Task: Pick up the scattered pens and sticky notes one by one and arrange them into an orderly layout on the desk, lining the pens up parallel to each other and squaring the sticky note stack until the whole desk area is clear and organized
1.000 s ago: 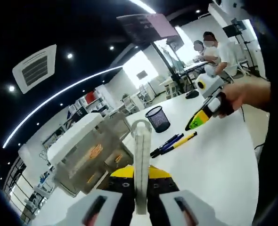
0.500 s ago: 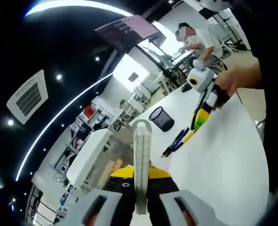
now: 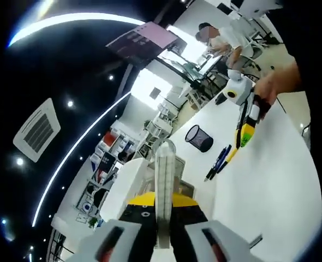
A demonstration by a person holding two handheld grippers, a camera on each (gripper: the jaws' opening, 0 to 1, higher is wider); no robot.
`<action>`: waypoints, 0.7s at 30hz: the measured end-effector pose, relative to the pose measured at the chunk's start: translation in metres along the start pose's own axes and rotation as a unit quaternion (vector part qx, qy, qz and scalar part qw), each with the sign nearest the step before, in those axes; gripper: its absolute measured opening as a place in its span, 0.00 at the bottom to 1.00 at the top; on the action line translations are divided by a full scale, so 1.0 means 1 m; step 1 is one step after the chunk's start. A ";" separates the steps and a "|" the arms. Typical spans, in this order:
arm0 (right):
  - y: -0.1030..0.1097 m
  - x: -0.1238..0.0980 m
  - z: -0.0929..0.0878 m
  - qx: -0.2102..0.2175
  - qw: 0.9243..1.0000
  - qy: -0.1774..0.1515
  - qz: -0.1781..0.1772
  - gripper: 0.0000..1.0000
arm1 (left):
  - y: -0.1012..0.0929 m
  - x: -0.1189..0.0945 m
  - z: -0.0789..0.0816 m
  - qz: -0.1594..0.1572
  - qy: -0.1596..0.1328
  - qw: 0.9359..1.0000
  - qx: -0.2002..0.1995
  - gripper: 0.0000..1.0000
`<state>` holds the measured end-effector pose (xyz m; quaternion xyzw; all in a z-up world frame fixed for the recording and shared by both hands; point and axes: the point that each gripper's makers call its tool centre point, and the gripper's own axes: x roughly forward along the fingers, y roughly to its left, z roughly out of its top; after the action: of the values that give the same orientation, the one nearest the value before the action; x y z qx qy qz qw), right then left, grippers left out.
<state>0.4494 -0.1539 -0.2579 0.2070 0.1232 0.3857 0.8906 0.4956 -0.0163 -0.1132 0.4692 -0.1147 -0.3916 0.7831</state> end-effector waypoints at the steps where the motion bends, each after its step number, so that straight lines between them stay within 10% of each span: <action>1: 0.001 0.001 -0.001 0.001 1.000 0.001 0.001 0.14 | 0.002 0.000 0.000 0.002 0.000 1.000 0.002 0.07; 21: 0.003 0.001 -0.005 -0.006 1.000 0.016 0.011 0.13 | 0.045 0.053 -0.015 -0.008 0.075 0.986 0.147 0.07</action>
<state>0.4461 -0.1497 -0.2606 0.1966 0.1326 0.3996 0.8855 0.5620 -0.0338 -0.0945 0.6084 -0.1078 -0.3402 0.7089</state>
